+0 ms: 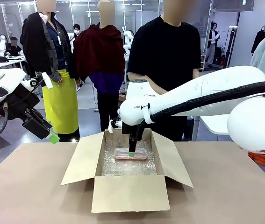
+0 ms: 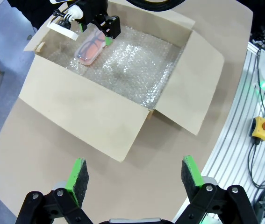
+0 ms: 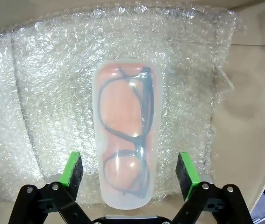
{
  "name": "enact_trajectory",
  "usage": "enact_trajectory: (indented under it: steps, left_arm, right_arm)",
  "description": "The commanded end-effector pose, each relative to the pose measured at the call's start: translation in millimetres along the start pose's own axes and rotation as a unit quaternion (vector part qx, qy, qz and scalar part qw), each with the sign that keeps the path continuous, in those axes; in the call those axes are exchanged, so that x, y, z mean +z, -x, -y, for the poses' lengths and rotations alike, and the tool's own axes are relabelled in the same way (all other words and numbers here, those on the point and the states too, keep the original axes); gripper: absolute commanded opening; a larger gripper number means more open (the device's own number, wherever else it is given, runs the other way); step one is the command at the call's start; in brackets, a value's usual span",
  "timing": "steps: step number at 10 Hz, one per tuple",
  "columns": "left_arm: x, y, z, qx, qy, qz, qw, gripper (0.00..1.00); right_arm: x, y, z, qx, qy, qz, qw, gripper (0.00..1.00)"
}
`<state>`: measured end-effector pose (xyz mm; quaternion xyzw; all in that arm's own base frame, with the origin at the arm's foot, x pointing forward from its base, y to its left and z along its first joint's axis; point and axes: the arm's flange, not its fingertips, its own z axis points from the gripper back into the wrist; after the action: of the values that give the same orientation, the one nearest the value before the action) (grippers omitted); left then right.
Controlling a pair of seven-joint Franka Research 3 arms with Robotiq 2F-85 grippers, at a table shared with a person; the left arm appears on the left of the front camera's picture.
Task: Pack the glasses set securely to prepare it for shipping.
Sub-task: Put the Glasses case from the right side of the table into the Package Box.
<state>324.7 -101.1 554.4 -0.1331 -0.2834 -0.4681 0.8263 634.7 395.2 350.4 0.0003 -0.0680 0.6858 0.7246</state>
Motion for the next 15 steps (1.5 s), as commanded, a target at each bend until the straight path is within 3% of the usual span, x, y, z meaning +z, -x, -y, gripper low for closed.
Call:
enact_trajectory:
  steps: [1, 4, 7, 10, 13, 15]
  left_arm:
    - [0.7, 1.4, -1.2, -0.007, 0.006, 0.003, 1.0, 1.0]
    - [0.7, 1.4, -1.2, -0.007, 0.006, 0.003, 1.0, 1.0]
    - [0.7, 1.4, -1.2, -0.007, 0.006, 0.003, 1.0, 1.0]
    - [0.7, 1.4, -1.2, -0.007, 0.006, 0.003, 1.0, 1.0]
    - [0.7, 1.4, -1.2, -0.007, 0.006, 0.003, 1.0, 1.0]
    - [0.7, 1.4, -1.2, -0.007, 0.006, 0.003, 1.0, 1.0]
  right_arm:
    - [1.0, -2.5, 0.1, 0.007, 0.001, 0.002, 1.0, 1.0]
    - [0.0, 0.0, 0.0, 0.0, 0.0, 0.0, 1.0, 1.0]
    - [97.5, 36.4, -32.5, -0.088, -0.018, -0.011, 0.996, 1.0]
    - [149.6, 92.8, -62.4, -0.178, 0.013, 0.021, 0.984, 1.0]
    - [179.0, 161.9, -104.0, -0.26, 0.049, 0.08, 0.961, 1.0]
    - [204.2, 215.1, -142.1, -0.336, 0.097, 0.117, 0.93, 1.0]
